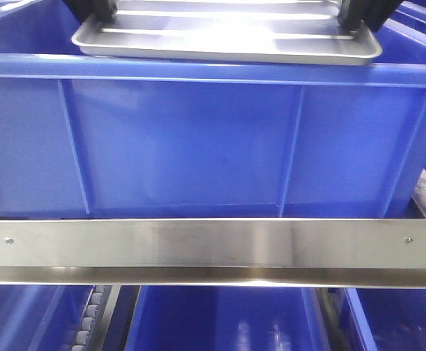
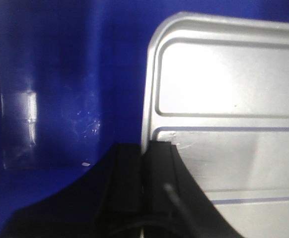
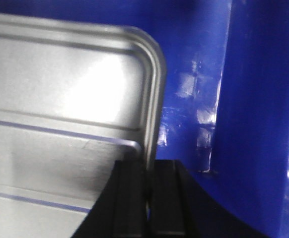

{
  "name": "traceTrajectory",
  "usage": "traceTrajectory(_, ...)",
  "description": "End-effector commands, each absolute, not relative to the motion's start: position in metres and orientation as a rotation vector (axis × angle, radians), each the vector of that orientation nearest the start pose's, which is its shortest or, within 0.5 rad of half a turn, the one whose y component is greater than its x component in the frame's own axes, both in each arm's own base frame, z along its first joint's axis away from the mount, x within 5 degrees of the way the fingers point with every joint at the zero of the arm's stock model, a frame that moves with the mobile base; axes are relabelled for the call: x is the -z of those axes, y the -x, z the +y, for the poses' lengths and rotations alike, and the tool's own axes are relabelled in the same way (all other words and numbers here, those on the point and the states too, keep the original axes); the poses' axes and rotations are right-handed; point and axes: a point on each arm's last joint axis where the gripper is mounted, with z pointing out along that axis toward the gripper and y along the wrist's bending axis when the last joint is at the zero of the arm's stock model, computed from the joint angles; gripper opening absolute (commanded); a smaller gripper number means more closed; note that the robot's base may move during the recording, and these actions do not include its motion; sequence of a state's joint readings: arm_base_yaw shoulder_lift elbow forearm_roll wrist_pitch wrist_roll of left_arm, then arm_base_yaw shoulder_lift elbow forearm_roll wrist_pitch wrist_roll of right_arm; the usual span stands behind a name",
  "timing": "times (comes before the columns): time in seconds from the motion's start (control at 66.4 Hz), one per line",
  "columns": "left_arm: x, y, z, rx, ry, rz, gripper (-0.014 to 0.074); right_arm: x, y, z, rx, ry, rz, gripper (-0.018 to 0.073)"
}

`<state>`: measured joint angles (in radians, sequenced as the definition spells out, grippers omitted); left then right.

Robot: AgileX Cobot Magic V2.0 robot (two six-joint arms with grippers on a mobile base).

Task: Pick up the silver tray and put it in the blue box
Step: 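Lower the silver tray into the blue bin with both grippers, then open both grippers to release the tray inside the blue bin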

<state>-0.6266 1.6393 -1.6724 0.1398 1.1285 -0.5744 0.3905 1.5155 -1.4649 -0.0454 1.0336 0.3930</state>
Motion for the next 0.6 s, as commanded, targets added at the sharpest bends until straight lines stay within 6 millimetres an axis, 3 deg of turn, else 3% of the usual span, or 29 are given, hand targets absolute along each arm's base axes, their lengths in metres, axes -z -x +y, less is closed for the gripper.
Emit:
traceTrajectory(0.0, -0.414, -0.288, -0.187, 0.277, -0.127, 2.424, -0.0105, -0.396, -0.296, 0.111, -0.230, 0.031, 2.430, 0.0059)
traceTrajectory(0.226, -0.443, -0.294, -0.182, 0.285, -0.127, 2.288, -0.0105, -0.429, -0.301, 0.113, -0.263, 0.065, 2.300, 0.0059)
traceTrajectory(0.316, -0.439, -0.306, -0.180, 0.285, -0.106, 2.269, -0.0105, -0.433, -0.310, 0.117, -0.267, 0.077, 2.272, 0.0059)
traceTrajectory(0.422, -0.424, -0.325, -0.182, 0.266, -0.090, 2.280, -0.0105, -0.425, -0.325, 0.123, -0.264, 0.083, 2.276, 0.0059)
traceTrajectory(0.587, -0.394, -0.355, -0.192, 0.252, -0.092, 2.296, -0.0105, -0.392, -0.356, 0.136, -0.246, 0.094, 2.330, 0.0059)
